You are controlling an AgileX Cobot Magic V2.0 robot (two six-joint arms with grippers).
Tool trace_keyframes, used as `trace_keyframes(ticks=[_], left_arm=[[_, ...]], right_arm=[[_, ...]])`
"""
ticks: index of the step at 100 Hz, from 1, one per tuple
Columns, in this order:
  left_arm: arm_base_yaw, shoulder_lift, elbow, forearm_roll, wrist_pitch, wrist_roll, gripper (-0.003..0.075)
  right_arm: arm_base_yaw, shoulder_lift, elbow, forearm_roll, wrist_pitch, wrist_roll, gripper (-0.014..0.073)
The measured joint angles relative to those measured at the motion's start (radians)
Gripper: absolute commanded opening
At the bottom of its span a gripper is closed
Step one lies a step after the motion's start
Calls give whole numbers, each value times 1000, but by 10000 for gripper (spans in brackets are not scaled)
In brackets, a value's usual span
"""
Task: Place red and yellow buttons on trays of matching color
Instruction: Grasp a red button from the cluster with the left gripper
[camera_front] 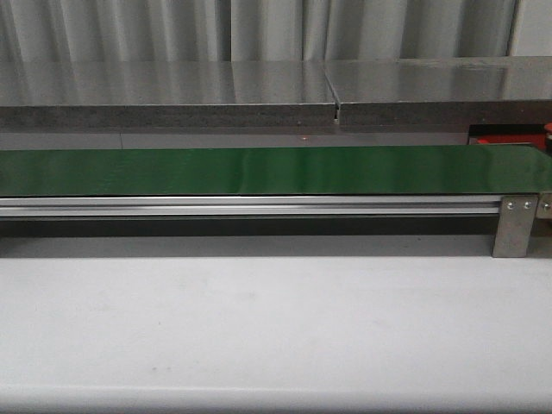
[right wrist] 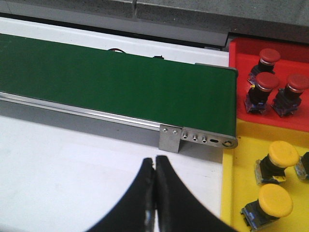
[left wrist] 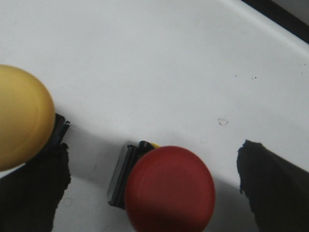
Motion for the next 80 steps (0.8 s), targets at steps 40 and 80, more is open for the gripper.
trace_keyframes(ticks=[40,80], left_arm=[[0,0,-3,0,12,0,416],[0,0,-5,0,40,0,76]], right_arm=[[0,0,0,0,0,0,-117],[0,0,0,0,0,0,-117]])
